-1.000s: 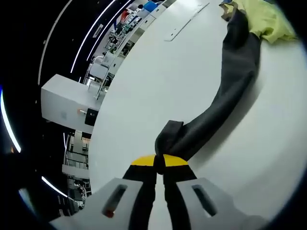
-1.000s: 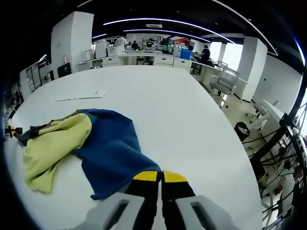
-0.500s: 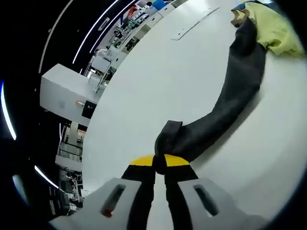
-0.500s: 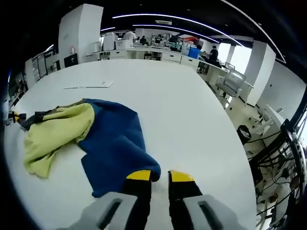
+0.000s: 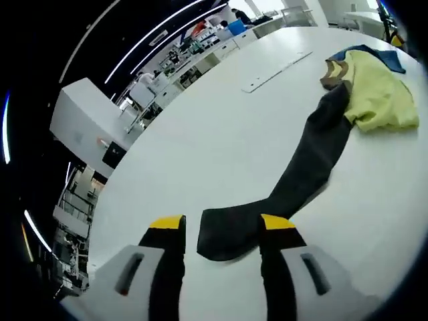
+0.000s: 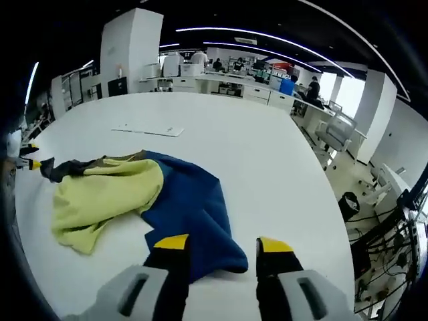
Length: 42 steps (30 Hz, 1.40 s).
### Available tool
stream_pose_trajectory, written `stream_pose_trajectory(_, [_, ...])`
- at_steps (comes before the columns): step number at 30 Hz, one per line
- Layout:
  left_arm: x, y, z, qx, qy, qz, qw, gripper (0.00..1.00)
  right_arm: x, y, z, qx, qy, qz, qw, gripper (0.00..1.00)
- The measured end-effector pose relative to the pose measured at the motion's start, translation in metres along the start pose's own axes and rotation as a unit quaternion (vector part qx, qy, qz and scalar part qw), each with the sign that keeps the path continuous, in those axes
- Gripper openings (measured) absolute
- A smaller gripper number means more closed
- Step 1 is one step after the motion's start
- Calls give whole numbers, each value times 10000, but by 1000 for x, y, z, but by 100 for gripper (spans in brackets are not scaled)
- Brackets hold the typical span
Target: Fold the garment on the visible template until the final outline fits inside the template.
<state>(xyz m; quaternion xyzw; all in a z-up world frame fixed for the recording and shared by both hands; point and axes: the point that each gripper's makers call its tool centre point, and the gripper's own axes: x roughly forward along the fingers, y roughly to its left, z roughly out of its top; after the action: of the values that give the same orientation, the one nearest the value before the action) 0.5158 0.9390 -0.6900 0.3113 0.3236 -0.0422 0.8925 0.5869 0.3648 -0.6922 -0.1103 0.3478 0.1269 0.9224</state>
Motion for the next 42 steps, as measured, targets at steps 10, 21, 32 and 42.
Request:
stream_pose_trajectory(10, [3,-60,21,473,-351,-968,9936,40,6,31,13,-257,-150,579,9979,47])
stream_pose_trajectory(21, [27,-85,7,1024,-107,-1277,9865,32,10,62,14,-363,-193,1212,9918,51])
stream_pose_trajectory(32, [42,-88,2,1090,-14,-1365,9846,20,20,66,8,-558,-41,1333,9895,52])
stream_pose_trajectory(42, [39,-89,1,1114,-52,-1478,9827,0,24,67,2,-526,57,1306,9900,51])
